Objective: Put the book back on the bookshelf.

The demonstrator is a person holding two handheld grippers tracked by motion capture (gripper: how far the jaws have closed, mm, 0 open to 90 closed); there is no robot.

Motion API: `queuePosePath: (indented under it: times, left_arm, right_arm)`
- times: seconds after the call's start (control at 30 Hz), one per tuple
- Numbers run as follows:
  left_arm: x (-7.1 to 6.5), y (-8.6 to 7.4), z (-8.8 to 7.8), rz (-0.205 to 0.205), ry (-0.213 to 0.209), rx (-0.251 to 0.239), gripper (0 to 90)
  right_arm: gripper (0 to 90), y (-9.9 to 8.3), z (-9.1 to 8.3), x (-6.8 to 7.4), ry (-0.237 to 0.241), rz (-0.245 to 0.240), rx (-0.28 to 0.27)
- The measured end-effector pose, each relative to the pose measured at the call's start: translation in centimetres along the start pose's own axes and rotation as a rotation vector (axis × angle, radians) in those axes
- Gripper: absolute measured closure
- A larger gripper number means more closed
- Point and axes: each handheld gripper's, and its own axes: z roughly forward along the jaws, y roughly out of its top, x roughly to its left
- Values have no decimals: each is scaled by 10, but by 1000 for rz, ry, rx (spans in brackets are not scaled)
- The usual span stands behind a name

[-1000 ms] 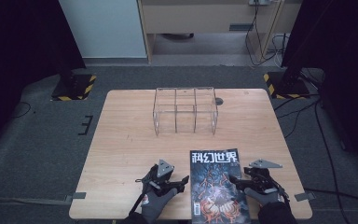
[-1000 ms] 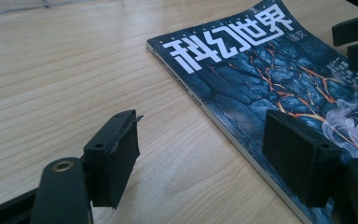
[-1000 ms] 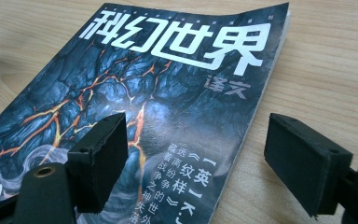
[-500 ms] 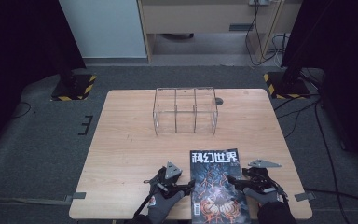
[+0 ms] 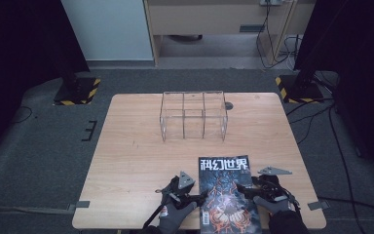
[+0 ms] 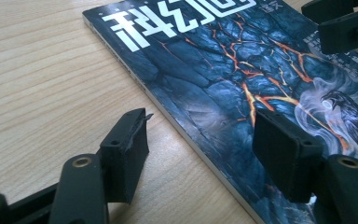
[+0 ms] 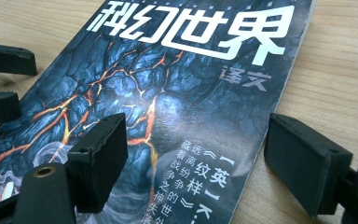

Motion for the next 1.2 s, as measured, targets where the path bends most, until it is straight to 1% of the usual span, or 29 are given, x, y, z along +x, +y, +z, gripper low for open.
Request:
queuePosePath:
  times: [0.1,0.13,0.17,0.4,0.67,0.77,0.8,0.87,1.07,1.13,1.2]
  left_arm:
    - [-2,0,0,4,-6,2,359]
    - [-3,0,2,8,-8,-1,361]
    - [-4,0,2,10,-12,-1,363]
    - [-5,1,3,10,-23,-2,376]
    - [-7,1,4,15,-29,0,379]
    - [-8,1,5,16,-37,0,381]
    - [-9,1,5,23,-31,3,378]
    - [-9,1,5,23,-31,3,378]
    - [-9,1,5,20,-35,2,375]
    - [-9,1,5,19,-37,2,373]
    - [-9,1,5,18,-37,2,373]
  right_arm:
    - [212,0,0,0,2,4,-3]
    - [212,0,0,0,7,22,-3]
    - [211,0,0,-1,10,26,-4]
    - [211,0,-1,-2,22,41,-13]
    - [210,0,0,-1,9,30,-7]
    - [200,-1,0,-1,17,42,-18]
    - [197,-2,0,-2,22,58,-24]
    - [196,-2,0,-3,29,67,-36]
    - [205,-3,-1,-5,49,124,-50]
    - [217,-3,-2,-6,49,137,-53]
    - [221,-3,-2,-6,49,139,-53]
